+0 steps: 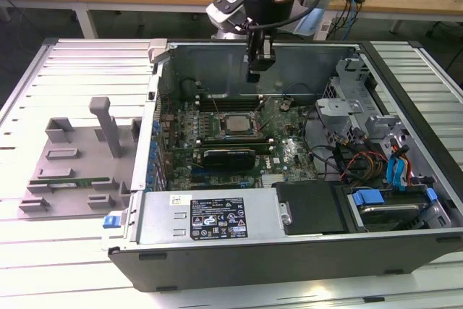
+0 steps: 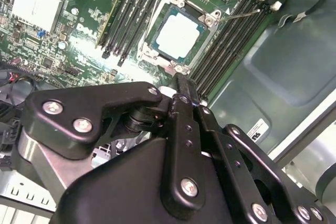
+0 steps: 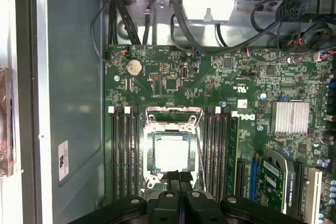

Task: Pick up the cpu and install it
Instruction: 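Close the cpu cover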

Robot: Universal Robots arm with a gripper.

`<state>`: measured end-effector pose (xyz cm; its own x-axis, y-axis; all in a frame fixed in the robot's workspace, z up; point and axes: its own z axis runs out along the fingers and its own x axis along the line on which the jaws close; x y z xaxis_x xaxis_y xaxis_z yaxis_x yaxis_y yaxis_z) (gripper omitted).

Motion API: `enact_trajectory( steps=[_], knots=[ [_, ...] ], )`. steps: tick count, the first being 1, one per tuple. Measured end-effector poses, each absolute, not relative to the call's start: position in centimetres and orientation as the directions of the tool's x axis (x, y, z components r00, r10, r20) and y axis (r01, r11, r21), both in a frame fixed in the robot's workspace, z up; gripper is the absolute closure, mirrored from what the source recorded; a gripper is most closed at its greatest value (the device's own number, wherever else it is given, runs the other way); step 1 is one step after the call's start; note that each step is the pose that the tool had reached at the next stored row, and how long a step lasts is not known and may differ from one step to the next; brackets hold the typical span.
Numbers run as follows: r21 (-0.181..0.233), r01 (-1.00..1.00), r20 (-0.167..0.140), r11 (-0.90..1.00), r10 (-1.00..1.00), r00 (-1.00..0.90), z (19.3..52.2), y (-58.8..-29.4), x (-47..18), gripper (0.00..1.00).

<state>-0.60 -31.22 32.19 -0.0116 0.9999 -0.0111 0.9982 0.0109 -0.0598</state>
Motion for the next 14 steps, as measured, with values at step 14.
enact_trajectory(
  steps=[14],
  knots=[
    [-0.060, 0.998, -0.025, 0.010, 1.000, -0.011, 30.4, -31.2, 6.0, 0.89]
  ],
)
